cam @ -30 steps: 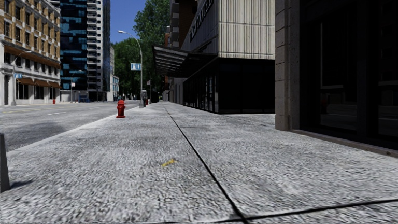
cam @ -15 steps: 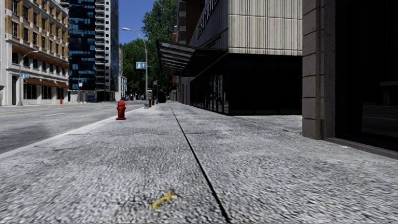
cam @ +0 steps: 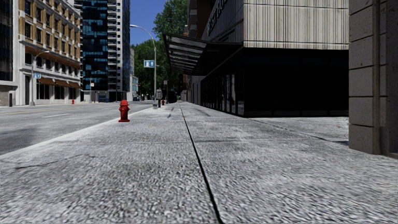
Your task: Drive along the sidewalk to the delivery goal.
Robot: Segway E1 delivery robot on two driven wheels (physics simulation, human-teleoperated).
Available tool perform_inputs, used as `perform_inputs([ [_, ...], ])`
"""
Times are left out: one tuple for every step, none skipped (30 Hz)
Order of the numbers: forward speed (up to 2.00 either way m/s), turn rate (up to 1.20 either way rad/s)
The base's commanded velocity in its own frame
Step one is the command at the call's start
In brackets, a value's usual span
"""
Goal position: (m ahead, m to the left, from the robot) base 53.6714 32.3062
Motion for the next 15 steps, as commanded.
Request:
perform_inputs([
  [1.86,0.0],
  [1.86,0.0],
  [1.85,0.0],
  [1.85,0.0],
  [1.85,0.0],
  [1.85,0.0],
  [1.85,0.0],
  [1.85,0.0],
  [1.85,0.04],
  [1.85,0.52],
  [1.85,0.66],
  [1.85,0.73],
  [1.81,0.0],
  [1.81,0.0],
  [1.81,0.0],
])
